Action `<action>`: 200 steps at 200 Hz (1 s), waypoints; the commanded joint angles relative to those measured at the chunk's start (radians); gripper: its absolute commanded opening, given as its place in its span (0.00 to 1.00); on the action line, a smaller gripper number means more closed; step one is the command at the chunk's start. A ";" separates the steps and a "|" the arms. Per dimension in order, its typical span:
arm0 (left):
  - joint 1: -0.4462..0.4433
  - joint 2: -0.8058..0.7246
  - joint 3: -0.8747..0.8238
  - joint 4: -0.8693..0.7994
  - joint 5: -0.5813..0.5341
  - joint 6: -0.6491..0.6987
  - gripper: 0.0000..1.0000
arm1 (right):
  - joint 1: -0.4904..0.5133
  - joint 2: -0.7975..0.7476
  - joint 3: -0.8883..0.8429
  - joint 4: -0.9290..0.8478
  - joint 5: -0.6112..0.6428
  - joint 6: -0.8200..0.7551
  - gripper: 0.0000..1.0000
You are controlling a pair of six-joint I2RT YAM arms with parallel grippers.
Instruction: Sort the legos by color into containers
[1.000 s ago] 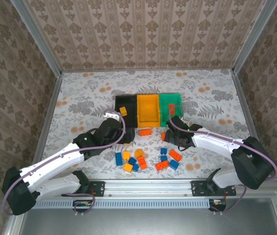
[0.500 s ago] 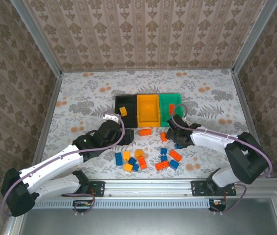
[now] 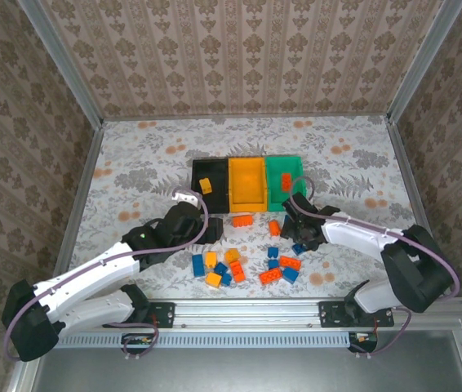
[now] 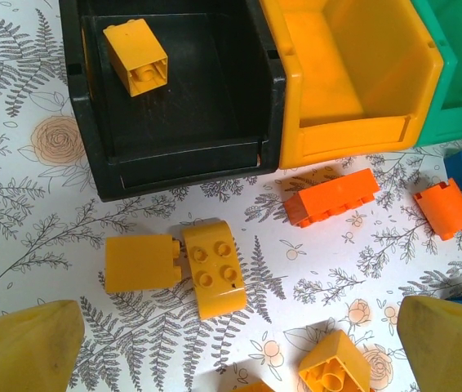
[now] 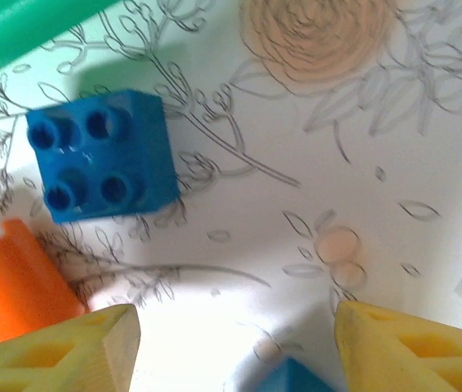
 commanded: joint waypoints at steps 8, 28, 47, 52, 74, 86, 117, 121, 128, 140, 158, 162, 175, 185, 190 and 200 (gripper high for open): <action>0.011 0.014 -0.017 0.034 0.012 -0.018 1.00 | 0.021 -0.080 -0.023 -0.139 -0.022 -0.033 0.66; 0.010 0.028 -0.021 0.048 0.017 -0.021 1.00 | 0.032 -0.078 -0.044 -0.149 -0.034 -0.038 0.66; 0.012 0.042 -0.018 0.055 0.022 -0.023 1.00 | 0.035 -0.051 -0.064 -0.116 -0.053 -0.033 0.66; 0.013 0.046 -0.018 0.055 0.024 -0.023 1.00 | 0.039 -0.040 -0.066 -0.107 -0.055 -0.033 0.66; 0.014 0.053 -0.012 0.050 0.026 -0.020 1.00 | 0.047 -0.010 -0.065 -0.083 -0.058 -0.027 0.64; 0.015 0.050 -0.010 0.042 0.026 -0.021 1.00 | 0.050 0.027 -0.065 -0.076 -0.059 -0.024 0.62; 0.013 0.033 -0.021 0.034 0.020 -0.025 1.00 | 0.053 0.025 -0.060 -0.078 -0.048 -0.030 0.57; 0.013 0.032 -0.022 0.034 0.020 -0.026 1.00 | 0.053 0.025 -0.058 -0.079 -0.048 -0.032 0.56; 0.014 0.030 -0.023 0.035 0.018 -0.026 1.00 | 0.053 0.026 -0.054 -0.084 -0.047 -0.036 0.54; 0.014 0.031 -0.021 0.036 0.018 -0.025 1.00 | 0.052 0.020 -0.046 -0.091 -0.046 -0.044 0.49; 0.016 0.033 -0.018 0.034 0.018 -0.021 1.00 | 0.053 0.004 -0.032 -0.107 -0.038 -0.066 0.41; 0.015 0.031 -0.017 0.034 0.018 -0.020 1.00 | 0.052 0.004 -0.028 -0.112 -0.036 -0.072 0.40; 0.016 0.029 -0.015 0.028 0.017 -0.020 1.00 | 0.052 -0.058 -0.009 -0.133 -0.030 -0.094 0.37; 0.015 0.025 -0.015 0.024 0.014 -0.020 1.00 | 0.054 -0.091 0.016 -0.150 -0.038 -0.123 0.36; 0.016 0.020 -0.017 0.021 0.013 -0.020 1.00 | 0.056 -0.106 0.033 -0.156 -0.044 -0.139 0.36; 0.017 0.011 -0.017 0.012 0.006 -0.020 1.00 | 0.066 -0.128 0.079 -0.172 -0.045 -0.173 0.35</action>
